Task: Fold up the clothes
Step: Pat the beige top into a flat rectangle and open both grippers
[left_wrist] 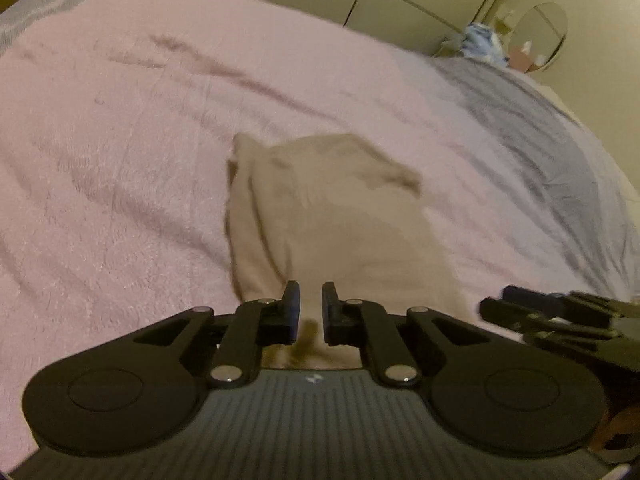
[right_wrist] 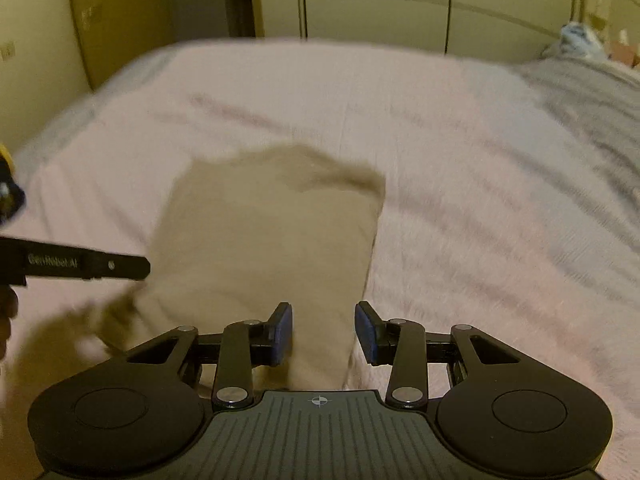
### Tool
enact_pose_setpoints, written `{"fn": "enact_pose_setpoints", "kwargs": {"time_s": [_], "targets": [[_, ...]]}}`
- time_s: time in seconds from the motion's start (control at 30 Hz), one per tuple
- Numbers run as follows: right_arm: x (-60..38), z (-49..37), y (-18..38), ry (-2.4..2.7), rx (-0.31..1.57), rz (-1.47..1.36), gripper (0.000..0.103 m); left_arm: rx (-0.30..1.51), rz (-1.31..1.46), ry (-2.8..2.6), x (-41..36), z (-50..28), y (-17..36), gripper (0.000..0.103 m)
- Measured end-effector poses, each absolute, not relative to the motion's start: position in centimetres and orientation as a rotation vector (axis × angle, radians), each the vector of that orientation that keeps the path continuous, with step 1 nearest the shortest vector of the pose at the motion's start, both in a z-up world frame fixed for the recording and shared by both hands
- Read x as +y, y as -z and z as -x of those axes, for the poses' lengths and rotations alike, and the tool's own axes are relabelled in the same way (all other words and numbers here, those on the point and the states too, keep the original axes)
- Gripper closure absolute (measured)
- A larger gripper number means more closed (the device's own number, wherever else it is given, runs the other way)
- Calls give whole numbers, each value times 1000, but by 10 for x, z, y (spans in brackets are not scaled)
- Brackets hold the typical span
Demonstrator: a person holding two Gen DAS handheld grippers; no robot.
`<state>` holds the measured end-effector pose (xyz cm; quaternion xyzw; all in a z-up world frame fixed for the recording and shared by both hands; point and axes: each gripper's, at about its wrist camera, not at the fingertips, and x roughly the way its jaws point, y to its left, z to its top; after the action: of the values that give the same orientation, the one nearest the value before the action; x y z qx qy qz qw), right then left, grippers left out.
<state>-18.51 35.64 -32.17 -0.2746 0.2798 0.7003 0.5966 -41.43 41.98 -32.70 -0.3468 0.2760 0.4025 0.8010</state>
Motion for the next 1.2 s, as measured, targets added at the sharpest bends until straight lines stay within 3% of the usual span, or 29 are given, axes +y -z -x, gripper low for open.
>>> {"fn": "enact_pose_setpoints", "kwargs": {"time_s": [0.13,0.2,0.27,0.4,0.57,0.77,1.2], "targets": [[354,196,350,-1597,716,724,63,721,766,-910,410,405,349,96],[361,197,369,-1553,772,776,63,782,826,-939,410,405,364,101],[357,192,355,-1556,786,733,63,752,835,-970,401,408,349,100],[343,180,327,-1565,881,691,63,788,867,-1022,378,407,310,80],[319,180,317,-1512,992,760,63,897,897,-1090,351,388,290,70],[299,174,321,-1395,1042,816,58,1015,899,-1149,324,377,292,70],[289,172,322,-1372,1037,812,56,1026,857,-1140,317,374,286,68]]}}
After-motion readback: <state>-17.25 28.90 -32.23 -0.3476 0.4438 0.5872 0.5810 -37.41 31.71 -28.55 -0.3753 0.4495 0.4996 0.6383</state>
